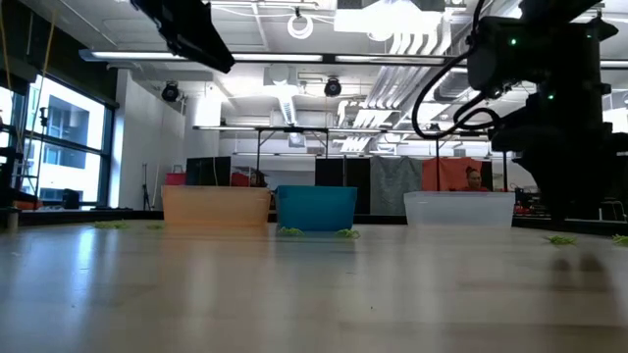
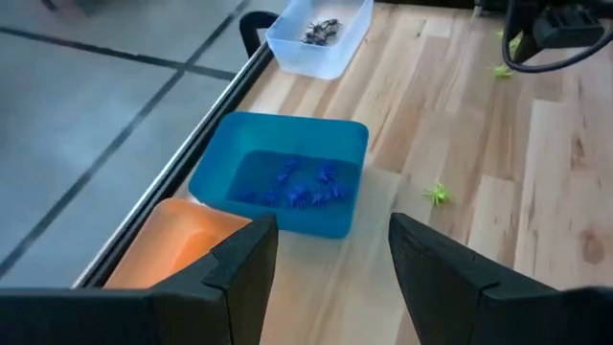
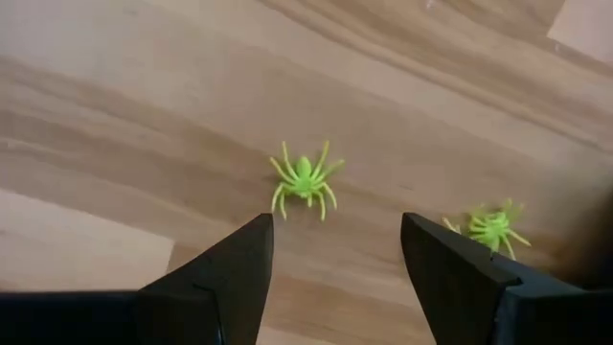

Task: Sort Halloween decoration
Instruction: Put the green spider toy into the orange bin

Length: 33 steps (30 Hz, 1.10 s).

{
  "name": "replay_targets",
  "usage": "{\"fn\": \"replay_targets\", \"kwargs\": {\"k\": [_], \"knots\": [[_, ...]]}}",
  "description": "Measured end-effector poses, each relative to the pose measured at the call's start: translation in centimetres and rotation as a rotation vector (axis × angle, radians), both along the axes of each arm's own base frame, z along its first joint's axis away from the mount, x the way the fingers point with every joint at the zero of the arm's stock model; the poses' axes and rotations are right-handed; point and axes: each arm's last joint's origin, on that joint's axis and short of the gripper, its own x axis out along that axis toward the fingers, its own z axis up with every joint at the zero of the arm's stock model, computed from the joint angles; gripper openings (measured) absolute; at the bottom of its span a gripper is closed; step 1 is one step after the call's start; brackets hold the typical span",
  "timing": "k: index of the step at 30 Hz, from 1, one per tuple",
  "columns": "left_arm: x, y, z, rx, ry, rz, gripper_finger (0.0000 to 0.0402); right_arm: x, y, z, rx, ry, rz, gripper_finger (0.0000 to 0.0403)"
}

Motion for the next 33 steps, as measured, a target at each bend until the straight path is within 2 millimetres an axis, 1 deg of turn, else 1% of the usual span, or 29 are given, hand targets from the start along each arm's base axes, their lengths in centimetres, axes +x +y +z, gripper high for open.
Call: {"fn": "replay_targets", "kwargs": {"k": [4,9,12,16,23,28,31,33], "knots": [[0.0,0.8,0.0,-0.015,-0.004,0.001,0.0188,0.1,-0.2,-0.3,-0.020,0.002,-0.013,0.0223],[-0.1,1.7,0.0,-0.016,-0.004,0.038,0.0188,0.8,-0.3,-0.9,-0.051,-0.020,-0.050,0.0198],[-0.2,1.9,0.0,-0.024,-0.005,0.037,0.0188,1.3,-0.3,-1.6,-0.050,-0.014,-0.032,0.0183],[-0.2,2.0,0.0,-0.018,-0.001,0.036,0.0188,1.4,-0.3,-2.5,-0.047,0.043,-0.035,0.0168],[-0.2,2.0,0.0,0.007,0.014,0.020,0.0188,1.6,-0.3,-2.9,-0.051,0.067,-0.005,0.0142],[-0.2,2.0,0.0,0.010,0.015,0.019,0.0188,1.7,-0.2,-2.8,-0.051,0.058,0.001,0.0093],[-0.2,2.0,0.0,0.026,0.024,0.010,0.0188,1.8,-0.3,-2.4,-0.061,0.051,0.045,0.0055],[-0.2,2.0,0.0,0.037,0.030,0.002,0.0188,2.0,-0.3,-1.8,-0.079,0.032,0.074,0.0029]]}}
